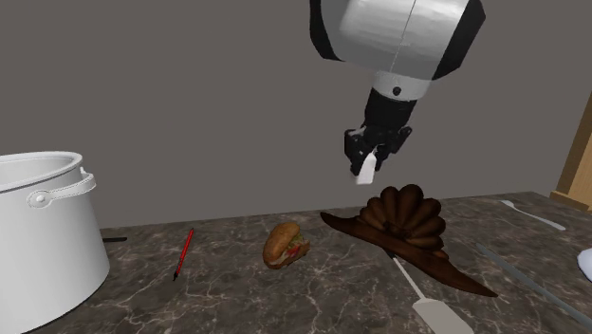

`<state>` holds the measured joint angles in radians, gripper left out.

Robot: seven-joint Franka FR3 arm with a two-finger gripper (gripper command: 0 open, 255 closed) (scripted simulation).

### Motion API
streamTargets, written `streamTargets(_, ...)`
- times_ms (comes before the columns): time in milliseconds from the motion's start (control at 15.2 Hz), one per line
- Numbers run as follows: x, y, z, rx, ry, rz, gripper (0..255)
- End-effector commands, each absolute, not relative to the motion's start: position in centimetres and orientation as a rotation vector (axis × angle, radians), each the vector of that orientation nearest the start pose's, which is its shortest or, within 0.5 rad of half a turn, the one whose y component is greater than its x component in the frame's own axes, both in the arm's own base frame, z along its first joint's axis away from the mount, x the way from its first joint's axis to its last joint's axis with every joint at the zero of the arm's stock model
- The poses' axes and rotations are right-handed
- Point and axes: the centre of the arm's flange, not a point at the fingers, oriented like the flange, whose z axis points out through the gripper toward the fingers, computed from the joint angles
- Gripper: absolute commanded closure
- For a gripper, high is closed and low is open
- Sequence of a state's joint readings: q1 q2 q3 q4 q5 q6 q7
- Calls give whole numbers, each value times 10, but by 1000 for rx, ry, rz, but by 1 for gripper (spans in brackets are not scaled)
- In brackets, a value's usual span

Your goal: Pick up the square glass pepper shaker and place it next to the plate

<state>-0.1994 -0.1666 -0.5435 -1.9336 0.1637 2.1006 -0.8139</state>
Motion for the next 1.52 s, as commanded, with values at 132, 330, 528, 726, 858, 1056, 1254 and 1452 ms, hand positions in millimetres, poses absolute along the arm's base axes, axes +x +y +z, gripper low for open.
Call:
streamTargets(132, 349, -408, 578, -3126, -6, -610, 255)
streamTargets(330, 317, -432, 578, -3126, -6, -610, 255)
streamTargets(528, 286, -456, 578, -3126, -6, -610, 255)
streamTargets(726, 255, -481, 578, -3126, -6, -610, 255)
streamTargets(858, 234, -497, 579, -3126, -6, -610, 255)
streamTargets(1056, 202, -521, 579, -3126, -6, -610, 255)
streamTargets(1254, 171, -545, 579, -3126, -6, -610, 255)
streamTargets(1452, 144, -566, 574, -3126, -6, -610, 255)
